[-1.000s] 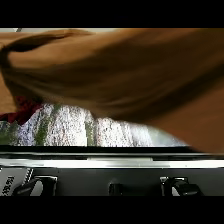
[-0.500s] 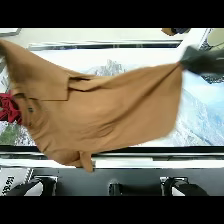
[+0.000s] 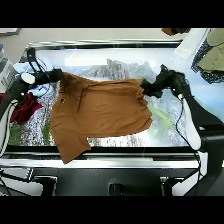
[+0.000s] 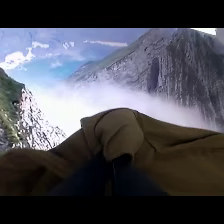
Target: Fold the clothes and pants, and hang the long-sleeved shirts on hangers.
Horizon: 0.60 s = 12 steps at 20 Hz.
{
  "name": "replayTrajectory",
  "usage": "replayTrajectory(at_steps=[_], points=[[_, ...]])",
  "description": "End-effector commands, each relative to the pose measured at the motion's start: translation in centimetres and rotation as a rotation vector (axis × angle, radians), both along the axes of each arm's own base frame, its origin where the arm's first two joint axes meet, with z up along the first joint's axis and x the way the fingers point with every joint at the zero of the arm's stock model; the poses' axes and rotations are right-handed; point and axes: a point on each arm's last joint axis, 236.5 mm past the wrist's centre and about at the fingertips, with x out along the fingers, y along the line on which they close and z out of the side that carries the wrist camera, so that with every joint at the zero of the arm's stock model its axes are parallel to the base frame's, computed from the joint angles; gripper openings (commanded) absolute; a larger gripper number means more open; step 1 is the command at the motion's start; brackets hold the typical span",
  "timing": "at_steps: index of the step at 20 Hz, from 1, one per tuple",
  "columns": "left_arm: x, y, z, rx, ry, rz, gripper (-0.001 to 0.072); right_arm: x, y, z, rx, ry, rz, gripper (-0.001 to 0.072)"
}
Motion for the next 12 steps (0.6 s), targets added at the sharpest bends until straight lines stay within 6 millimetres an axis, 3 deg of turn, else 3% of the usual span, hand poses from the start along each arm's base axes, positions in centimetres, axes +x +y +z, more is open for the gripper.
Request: replayTrajectory(at_steps=[1, 2, 3, 4, 6, 9, 11, 12], points=[[0.4, -0.4, -3.3, -0.032, 0.052, 0.025, 0.0031, 3.2, 0.8, -1.3, 0.091, -0.076, -0.107, 0.0086], [0.1, -0.3, -3.1, -0.053, 0.066, 0.036, 0.0183, 3.2, 0.8, -1.0, 0.096, -0.073, -0.103, 0.0186], [-0.4, 0.0, -2.9, -0.071, 0.09, 0.04, 0.0407, 2.8, 0.8, -0.6, 0.092, -0.057, -0.084, 0.0288], [-1.1, 0.5, -2.7, -0.089, 0.12, 0.043, 0.0551, 2.0, 0.5, 0.1, 0.084, -0.036, -0.04, 0.0379], [-3.5, 2.5, -1.9, -0.114, 0.205, 0.031, 0.0566, -0.4, -2.0, 2.4, 0.044, -0.012, 0.081, 0.044], [-8.8, 7.0, 0.0, -0.14, 0.341, 0.02, 0.0566, -4.4, -8.3, 6.2, 0.005, 0.017, 0.201, 0.0476], [-12.4, 9.9, 1.0, -0.157, 0.403, 0.038, 0.0566, -7.6, -11.8, 7.2, 0.029, 0.067, 0.222, 0.0482], [-14.1, 10.9, 1.2, -0.164, 0.425, 0.047, 0.0566, -9.2, -12.5, 7.0, 0.062, 0.087, 0.225, 0.0482]])
